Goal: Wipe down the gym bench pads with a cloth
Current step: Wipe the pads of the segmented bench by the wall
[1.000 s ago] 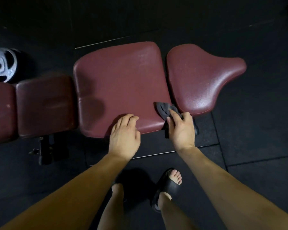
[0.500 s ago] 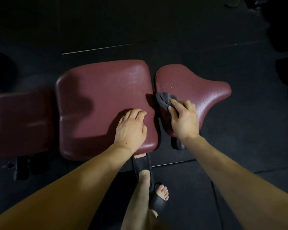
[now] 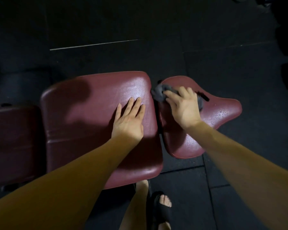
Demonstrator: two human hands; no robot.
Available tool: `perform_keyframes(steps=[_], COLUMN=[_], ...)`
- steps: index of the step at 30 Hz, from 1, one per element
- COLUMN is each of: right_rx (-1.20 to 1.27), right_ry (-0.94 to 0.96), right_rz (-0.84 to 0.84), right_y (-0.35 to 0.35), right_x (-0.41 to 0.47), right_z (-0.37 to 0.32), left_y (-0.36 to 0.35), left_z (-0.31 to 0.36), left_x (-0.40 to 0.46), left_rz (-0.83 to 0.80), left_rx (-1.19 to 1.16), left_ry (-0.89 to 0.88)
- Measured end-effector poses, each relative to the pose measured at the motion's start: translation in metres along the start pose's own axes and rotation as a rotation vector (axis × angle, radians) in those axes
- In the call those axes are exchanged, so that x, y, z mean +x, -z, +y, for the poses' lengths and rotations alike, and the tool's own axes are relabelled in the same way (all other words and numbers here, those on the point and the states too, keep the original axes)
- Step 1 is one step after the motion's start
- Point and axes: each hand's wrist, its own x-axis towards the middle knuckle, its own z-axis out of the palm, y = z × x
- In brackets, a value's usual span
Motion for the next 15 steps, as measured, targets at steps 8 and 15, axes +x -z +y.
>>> perform_keyframes(steps=[8,15], right_rx=[-0.023,-0.066], right_ry=[0.202,0.012], right_rz=[-0.088,0.016], right_y=[0.009,-0.005], right_x=[-0.035,0.054], right_z=[0.014,0.003], left_y=[-0.012,-0.004], left_z=[-0.002,0.012], left_x=[0.0,0.004], left_rz=[0.078,0.073], left_rx=[0.009,0.054], left_ry=[-0.023,0.032])
